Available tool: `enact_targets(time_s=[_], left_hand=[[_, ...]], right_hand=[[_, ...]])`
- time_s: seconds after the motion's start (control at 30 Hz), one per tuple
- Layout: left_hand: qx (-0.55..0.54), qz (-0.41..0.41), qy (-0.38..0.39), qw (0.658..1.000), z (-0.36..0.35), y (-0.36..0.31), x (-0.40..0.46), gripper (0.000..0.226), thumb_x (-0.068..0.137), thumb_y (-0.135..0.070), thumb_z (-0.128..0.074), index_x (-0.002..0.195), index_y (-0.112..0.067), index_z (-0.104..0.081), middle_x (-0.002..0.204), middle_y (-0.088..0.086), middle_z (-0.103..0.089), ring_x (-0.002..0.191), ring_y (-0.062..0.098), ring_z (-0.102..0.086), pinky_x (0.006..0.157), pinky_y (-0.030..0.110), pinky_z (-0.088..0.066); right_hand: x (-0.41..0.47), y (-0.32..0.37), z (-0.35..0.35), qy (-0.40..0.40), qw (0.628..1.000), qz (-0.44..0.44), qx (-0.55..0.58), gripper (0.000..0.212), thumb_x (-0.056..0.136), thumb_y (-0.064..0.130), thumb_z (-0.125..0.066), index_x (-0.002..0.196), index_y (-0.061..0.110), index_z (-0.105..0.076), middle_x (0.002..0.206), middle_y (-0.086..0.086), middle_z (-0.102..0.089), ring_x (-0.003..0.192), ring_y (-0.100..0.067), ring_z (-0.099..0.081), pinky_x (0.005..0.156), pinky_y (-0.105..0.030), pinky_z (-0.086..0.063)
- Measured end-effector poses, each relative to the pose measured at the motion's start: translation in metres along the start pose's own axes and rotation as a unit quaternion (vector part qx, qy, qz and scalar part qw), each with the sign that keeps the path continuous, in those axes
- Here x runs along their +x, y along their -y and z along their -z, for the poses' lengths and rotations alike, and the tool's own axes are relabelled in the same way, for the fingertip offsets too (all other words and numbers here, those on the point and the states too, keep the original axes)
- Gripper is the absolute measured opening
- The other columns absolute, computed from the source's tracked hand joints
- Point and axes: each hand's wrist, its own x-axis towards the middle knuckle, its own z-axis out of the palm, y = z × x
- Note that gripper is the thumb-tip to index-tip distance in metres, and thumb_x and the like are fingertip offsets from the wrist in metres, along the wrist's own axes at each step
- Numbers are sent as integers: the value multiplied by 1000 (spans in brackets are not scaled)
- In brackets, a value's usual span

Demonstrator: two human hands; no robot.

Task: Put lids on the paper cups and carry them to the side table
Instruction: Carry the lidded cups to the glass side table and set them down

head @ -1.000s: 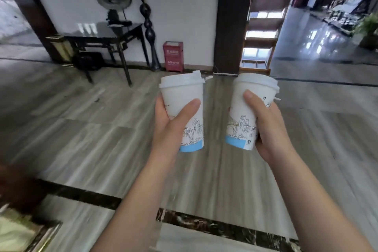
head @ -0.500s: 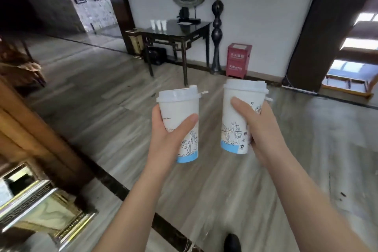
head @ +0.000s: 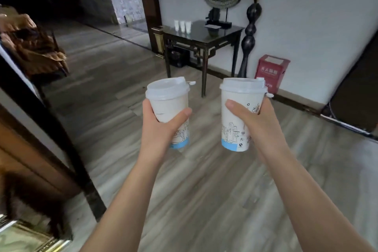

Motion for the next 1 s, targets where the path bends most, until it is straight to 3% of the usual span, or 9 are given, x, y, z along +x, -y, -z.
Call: enact_targets(time_s=[0.2,0.33,0.53,0.63,0.7,0.77,0.87,1.0], left_hand=[[-13,0,-9,1000,-55,55,156,83,63,-33,-91,134,-32,-49,123,-7,-68,109,11,-70,84,33,-61],[-22,11,-3,1000,-82,85,280,82,68,-23,-90,138,-31,-47,126,-8,-66,110,8,-69,85,31,-60],[-19,11,-2,1000,-132,119,462,81,76,-8,-90,138,-28,-42,129,-8,-62,113,8,-66,89,33,-58],[-11,17,-3,1000,-162,143,539,80,75,-11,-91,136,-30,-42,128,-8,-61,112,7,-65,88,32,-58],[-10,21,2,1000,-182,162,590,81,71,-15,-92,132,-33,-43,126,-9,-62,110,5,-66,86,30,-58],[-4,22,-6,1000,-203,180,641,83,66,-21,-91,132,-33,-43,127,-9,-62,110,6,-66,83,28,-57],[5,12,-15,1000,-235,209,717,82,72,-14,-93,136,-32,-44,129,-7,-62,114,8,-65,84,27,-55],[22,30,-18,999,-274,241,817,85,75,-13,-92,142,-35,-46,132,-10,-63,118,9,-64,89,29,-56]], right_hand=[[169,-38,-9,-27,1000,-7,5,74,64,39,-88,132,25,-62,113,1,-78,103,-18,-77,85,-44,-63],[289,-61,-29,-42,999,-30,-12,55,79,21,-88,127,28,-63,110,5,-79,100,-12,-76,91,-46,-63],[470,-87,-49,-46,999,-27,-8,44,81,14,-86,111,37,-63,101,15,-78,92,0,-75,73,-22,-60],[553,-105,-48,-48,998,-30,-6,55,78,18,-89,123,34,-62,113,10,-76,103,-6,-74,83,-29,-61],[612,-121,-46,-46,999,-28,4,52,80,15,-88,120,35,-62,116,8,-76,104,-7,-74,84,-30,-61],[672,-139,-45,-36,999,-30,4,48,81,12,-85,114,37,-62,112,10,-76,100,-2,-74,79,-24,-60],[766,-164,-39,-20,999,-33,19,48,81,7,-84,111,38,-63,105,17,-77,96,5,-72,70,-14,-58],[890,-189,-29,-11,998,-48,34,52,81,3,-83,119,33,-63,114,14,-75,99,4,-72,71,-11,-57]])
